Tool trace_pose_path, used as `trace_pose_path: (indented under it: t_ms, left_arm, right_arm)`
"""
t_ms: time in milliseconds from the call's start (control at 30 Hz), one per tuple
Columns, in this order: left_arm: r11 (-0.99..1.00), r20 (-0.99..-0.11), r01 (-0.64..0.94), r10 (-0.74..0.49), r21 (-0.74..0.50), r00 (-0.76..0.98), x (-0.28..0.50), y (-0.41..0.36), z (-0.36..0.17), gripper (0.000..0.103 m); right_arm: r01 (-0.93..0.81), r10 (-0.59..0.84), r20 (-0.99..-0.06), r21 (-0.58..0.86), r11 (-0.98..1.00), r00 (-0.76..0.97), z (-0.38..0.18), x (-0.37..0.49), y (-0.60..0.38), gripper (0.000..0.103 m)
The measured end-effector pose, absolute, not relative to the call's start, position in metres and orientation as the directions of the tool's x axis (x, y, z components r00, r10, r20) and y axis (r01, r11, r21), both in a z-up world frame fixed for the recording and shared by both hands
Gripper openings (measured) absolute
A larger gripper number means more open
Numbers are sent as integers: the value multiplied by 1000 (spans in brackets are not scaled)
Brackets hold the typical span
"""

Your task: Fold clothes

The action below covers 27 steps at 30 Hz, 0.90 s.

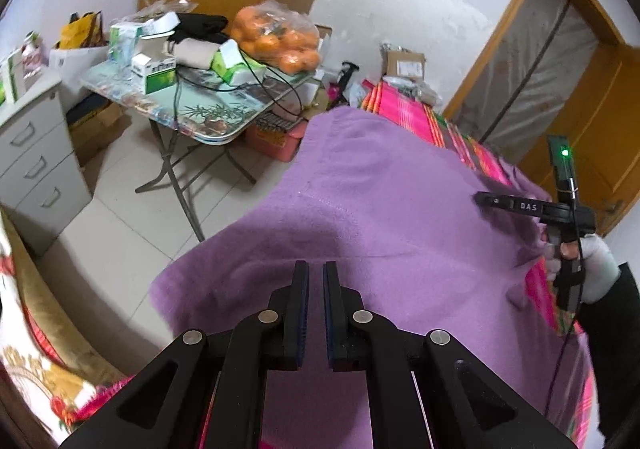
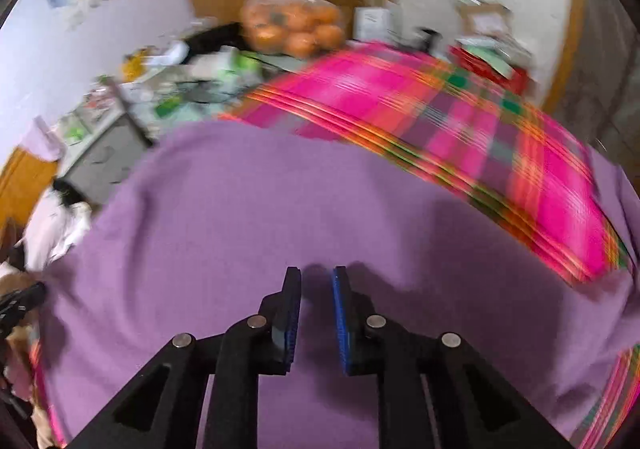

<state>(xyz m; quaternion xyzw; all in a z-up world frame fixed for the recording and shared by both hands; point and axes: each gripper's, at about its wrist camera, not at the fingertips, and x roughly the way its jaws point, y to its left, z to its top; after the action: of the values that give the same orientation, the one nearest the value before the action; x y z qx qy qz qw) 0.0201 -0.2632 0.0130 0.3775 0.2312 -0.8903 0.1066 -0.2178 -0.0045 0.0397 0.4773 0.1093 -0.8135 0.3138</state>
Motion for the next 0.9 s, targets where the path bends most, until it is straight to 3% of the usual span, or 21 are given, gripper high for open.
trace_pose_path:
  t_ms: [67, 200, 500, 900]
  left_arm:
    - [-875, -744, 366, -12, -315, -668, 11, -264, 3, 6]
    - [-881, -729, 352, -12, -316, -685, 12, -266, 1, 8]
    - [-894, -720, 294, 44, -339, -693, 27, -231, 12, 8]
    - [-918, -714, 167, 156, -360, -682, 30, -163, 9, 9]
  right_arm:
    - [549, -392, -838, 137, -825, -380, 40, -230, 30, 6]
    - [428, -317, -835, 109, -897, -450, 53, -234, 91, 13]
    - [410, -414, -694, 185, -893, -589, 117, -105, 197, 32]
    - [-93, -127, -679, 278, -956, -723, 82, 32, 384, 41]
